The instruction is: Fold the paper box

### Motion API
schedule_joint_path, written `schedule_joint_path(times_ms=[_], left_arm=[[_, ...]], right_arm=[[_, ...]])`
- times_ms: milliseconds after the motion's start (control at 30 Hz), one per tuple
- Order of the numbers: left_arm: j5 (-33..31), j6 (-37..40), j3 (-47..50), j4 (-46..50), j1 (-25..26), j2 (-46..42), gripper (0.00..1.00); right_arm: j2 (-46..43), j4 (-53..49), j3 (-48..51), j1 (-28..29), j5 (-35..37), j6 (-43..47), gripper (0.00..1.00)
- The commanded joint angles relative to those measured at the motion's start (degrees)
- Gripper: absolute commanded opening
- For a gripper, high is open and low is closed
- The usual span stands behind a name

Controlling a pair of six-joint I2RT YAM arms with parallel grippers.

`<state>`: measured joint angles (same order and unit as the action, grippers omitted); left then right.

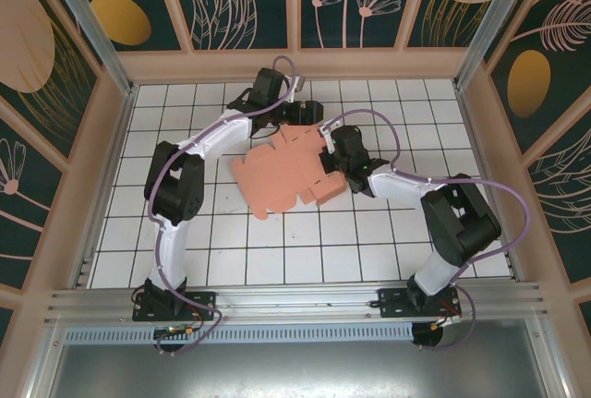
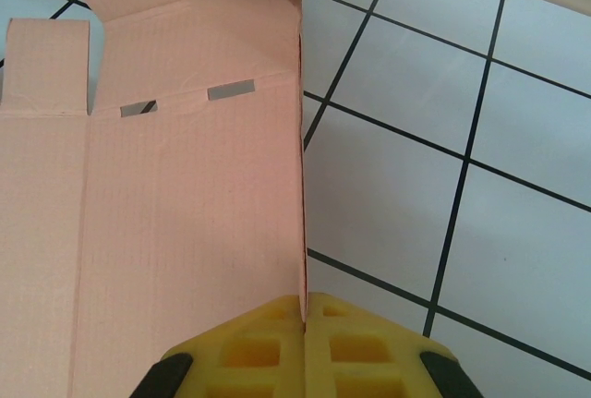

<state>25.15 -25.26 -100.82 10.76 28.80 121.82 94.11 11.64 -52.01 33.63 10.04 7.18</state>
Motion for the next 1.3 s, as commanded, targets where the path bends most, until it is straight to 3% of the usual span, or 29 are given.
schedule_joint_path(times_ms=[0,100,300,733,933,1067,1200,1267], left_arm=[[-3.12,1.24,-0.64,1.04,0.30,-2.04,0.88],[-2.16,1.27,-2.74,3.24,0.30,-0.45,0.84],[3.41,-3.02,-2.52,3.34,0.61,2.35,0.63],[10.86,-13.70,4.64,-5.41,1.96,-0.72,0.55],[13.25,-18.58,4.63,-10.41,2.01,0.32,0.45],[13.38,-19.49,4.28,-10.90,2.03,1.22,0.32],[10.83,-17.10,4.40,-7.66,2.03,0.74,0.38],[9.75,-16.44,4.42,-6.75,2.05,0.55,0.52]], right_arm=[[-1.12,0.93,0.18,0.53,1.14,0.30,0.00],[-0.99,1.01,0.12,0.58,1.17,0.19,0.00],[-0.43,0.53,-0.76,0.62,1.55,0.11,0.00],[0.44,-0.69,-2.28,1.96,4.23,1.57,0.00],[1.19,-1.53,-2.96,3.09,5.99,2.68,0.00],[1.25,-1.68,-3.01,3.17,6.40,2.73,0.00],[1.08,-1.97,-2.79,3.15,7.27,2.96,0.00],[1.07,-2.03,-2.86,3.20,7.36,3.02,0.00]])
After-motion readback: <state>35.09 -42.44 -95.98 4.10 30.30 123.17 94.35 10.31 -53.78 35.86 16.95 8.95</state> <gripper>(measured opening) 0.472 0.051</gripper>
